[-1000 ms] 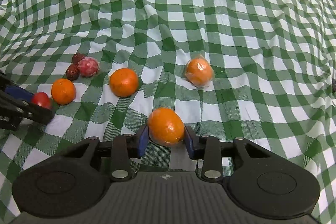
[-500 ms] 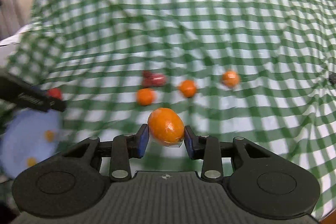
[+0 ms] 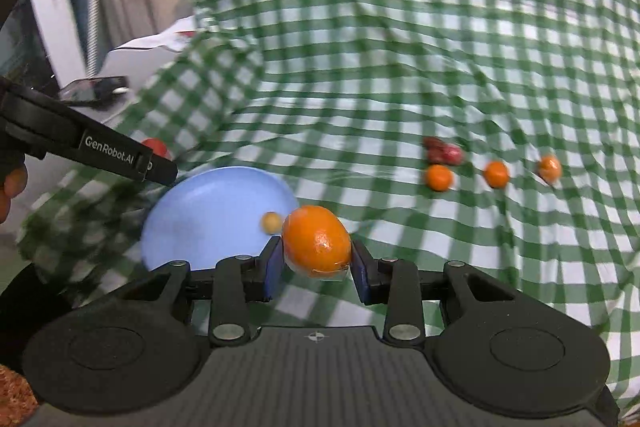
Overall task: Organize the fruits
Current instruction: 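Carry the tomato and tangerine over the blue plate with both grippers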
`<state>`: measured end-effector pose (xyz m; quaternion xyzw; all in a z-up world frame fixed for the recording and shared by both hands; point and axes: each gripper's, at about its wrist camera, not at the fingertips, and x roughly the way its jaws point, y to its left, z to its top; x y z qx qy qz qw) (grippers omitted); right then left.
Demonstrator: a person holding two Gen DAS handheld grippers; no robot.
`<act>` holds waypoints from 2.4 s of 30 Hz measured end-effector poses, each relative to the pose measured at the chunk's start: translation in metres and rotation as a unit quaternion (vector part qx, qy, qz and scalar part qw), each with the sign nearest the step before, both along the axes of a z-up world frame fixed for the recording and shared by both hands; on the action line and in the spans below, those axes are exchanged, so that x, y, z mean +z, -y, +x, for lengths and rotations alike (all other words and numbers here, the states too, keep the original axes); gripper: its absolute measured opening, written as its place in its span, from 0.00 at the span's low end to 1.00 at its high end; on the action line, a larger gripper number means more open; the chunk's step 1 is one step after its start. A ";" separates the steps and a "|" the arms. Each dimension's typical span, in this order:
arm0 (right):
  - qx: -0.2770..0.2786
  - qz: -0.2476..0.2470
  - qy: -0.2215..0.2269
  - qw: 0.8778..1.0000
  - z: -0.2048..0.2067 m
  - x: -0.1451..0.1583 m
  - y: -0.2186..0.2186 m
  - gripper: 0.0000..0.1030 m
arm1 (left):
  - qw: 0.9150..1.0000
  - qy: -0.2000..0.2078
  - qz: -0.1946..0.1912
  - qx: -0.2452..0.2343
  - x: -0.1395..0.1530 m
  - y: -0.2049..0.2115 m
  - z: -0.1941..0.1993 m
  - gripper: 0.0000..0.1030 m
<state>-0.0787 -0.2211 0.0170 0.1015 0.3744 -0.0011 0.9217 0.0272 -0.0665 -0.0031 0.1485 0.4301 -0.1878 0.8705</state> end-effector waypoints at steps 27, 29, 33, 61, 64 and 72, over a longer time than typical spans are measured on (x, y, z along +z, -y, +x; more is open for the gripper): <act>0.082 -0.036 0.000 0.996 -0.008 0.029 -0.070 0.37 | 0.997 0.002 -0.055 0.049 0.008 -0.081 -0.027 0.31; 0.082 -0.035 -0.002 0.996 -0.008 0.028 -0.070 0.37 | 0.997 0.000 -0.055 0.050 0.008 -0.081 -0.026 0.31; 0.082 -0.033 -0.010 0.996 -0.005 0.025 -0.068 0.37 | 0.997 -0.003 -0.054 0.053 0.006 -0.080 -0.021 0.31; 0.078 -0.010 -0.066 0.995 0.070 -0.024 -0.063 0.37 | 0.997 -0.046 -0.018 0.052 -0.038 -0.051 0.051 0.31; 0.077 -0.010 -0.072 0.994 0.080 -0.032 -0.062 0.37 | 0.997 -0.054 -0.011 0.047 -0.048 -0.043 0.060 0.31; 0.078 -0.011 -0.104 0.991 0.104 -0.061 -0.060 0.37 | 0.996 -0.079 0.008 0.038 -0.078 -0.027 0.082 0.31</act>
